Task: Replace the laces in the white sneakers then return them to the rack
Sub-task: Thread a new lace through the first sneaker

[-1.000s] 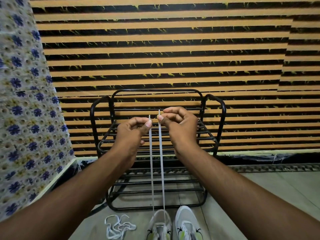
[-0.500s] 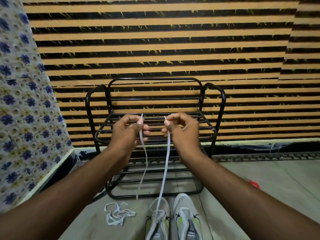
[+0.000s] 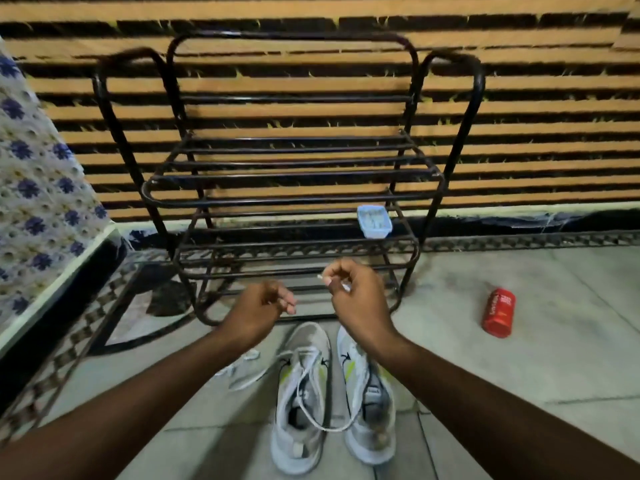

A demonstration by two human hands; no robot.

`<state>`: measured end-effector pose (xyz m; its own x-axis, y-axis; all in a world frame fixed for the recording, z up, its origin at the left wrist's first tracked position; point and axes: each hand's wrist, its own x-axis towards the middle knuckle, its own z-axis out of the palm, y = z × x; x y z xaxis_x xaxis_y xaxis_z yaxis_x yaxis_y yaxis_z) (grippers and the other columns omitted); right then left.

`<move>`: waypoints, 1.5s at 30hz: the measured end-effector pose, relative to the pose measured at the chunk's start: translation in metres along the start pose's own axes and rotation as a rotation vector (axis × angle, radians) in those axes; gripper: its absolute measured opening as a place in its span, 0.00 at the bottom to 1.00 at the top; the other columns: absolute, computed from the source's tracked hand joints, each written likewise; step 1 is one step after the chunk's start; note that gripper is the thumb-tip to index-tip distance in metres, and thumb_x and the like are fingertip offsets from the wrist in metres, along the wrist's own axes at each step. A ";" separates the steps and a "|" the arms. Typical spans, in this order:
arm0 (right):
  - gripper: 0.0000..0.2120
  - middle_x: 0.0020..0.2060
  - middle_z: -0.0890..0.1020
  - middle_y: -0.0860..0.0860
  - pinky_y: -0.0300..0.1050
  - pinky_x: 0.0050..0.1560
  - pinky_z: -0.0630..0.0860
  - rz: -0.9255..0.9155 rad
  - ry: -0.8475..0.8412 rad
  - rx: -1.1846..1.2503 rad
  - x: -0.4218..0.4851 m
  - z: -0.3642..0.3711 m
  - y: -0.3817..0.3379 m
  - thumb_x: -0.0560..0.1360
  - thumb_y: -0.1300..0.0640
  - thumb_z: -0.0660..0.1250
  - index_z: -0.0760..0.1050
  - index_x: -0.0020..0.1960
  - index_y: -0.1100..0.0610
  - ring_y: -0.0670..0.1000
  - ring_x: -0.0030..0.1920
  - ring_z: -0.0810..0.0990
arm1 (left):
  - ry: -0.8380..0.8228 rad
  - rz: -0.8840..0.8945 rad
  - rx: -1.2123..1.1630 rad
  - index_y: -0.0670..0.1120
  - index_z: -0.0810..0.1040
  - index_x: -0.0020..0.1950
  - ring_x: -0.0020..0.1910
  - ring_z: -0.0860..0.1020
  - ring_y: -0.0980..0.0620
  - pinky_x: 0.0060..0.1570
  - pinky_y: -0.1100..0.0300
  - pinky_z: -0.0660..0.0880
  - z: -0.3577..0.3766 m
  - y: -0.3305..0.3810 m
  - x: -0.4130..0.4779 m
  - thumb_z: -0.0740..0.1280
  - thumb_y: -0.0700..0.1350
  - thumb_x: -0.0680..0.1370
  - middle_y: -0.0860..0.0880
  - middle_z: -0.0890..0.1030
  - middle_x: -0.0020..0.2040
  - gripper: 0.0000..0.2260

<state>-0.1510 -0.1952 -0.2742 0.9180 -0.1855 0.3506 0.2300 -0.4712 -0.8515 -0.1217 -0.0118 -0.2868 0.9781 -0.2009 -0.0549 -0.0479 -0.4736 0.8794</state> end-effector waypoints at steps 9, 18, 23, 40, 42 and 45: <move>0.16 0.46 0.83 0.54 0.49 0.54 0.76 0.230 -0.227 -0.162 -0.048 0.054 0.090 0.72 0.72 0.62 0.81 0.47 0.54 0.52 0.48 0.81 | -0.298 0.085 0.733 0.45 0.79 0.54 0.58 0.78 0.41 0.55 0.51 0.75 0.048 -0.096 0.014 0.63 0.39 0.77 0.42 0.82 0.55 0.09; 0.18 0.48 0.84 0.54 0.48 0.60 0.74 0.358 -0.398 -0.299 -0.050 0.084 0.114 0.70 0.71 0.59 0.83 0.45 0.54 0.55 0.54 0.81 | -0.159 -0.003 0.688 0.47 0.82 0.54 0.61 0.76 0.46 0.54 0.49 0.76 0.063 -0.113 0.008 0.65 0.40 0.78 0.47 0.79 0.55 0.09; 0.17 0.54 0.79 0.56 0.49 0.65 0.70 0.364 -0.430 -0.365 -0.052 0.091 0.120 0.72 0.68 0.61 0.82 0.52 0.54 0.56 0.59 0.76 | -0.149 0.017 0.670 0.45 0.78 0.49 0.57 0.76 0.43 0.53 0.49 0.75 0.067 -0.118 0.012 0.64 0.37 0.76 0.44 0.77 0.51 0.06; 0.16 0.53 0.77 0.56 0.49 0.61 0.72 0.288 -0.482 -0.418 -0.055 0.090 0.126 0.73 0.69 0.62 0.80 0.55 0.55 0.58 0.55 0.78 | 0.030 -0.126 0.379 0.48 0.69 0.39 0.40 0.82 0.50 0.40 0.62 0.76 0.064 -0.130 0.013 0.67 0.34 0.75 0.48 0.84 0.40 0.12; 0.16 0.53 0.77 0.56 0.47 0.60 0.72 0.285 -0.466 -0.398 -0.054 0.089 0.126 0.73 0.70 0.62 0.80 0.55 0.57 0.57 0.54 0.78 | 0.049 -0.155 0.295 0.49 0.73 0.37 0.37 0.81 0.61 0.37 0.70 0.72 0.066 -0.132 0.014 0.68 0.33 0.74 0.54 0.83 0.37 0.13; 0.15 0.51 0.80 0.57 0.44 0.58 0.73 0.291 -0.355 -0.319 -0.053 0.083 0.123 0.72 0.73 0.61 0.80 0.54 0.61 0.57 0.54 0.79 | 0.057 -0.163 0.241 0.49 0.80 0.38 0.39 0.80 0.61 0.37 0.73 0.71 0.065 -0.132 0.016 0.72 0.41 0.77 0.55 0.84 0.39 0.08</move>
<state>-0.1446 -0.1723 -0.4298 0.9942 -0.0712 -0.0806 -0.1074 -0.6919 -0.7139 -0.1128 -0.0080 -0.4341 0.9863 -0.0604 -0.1533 0.0703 -0.6867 0.7235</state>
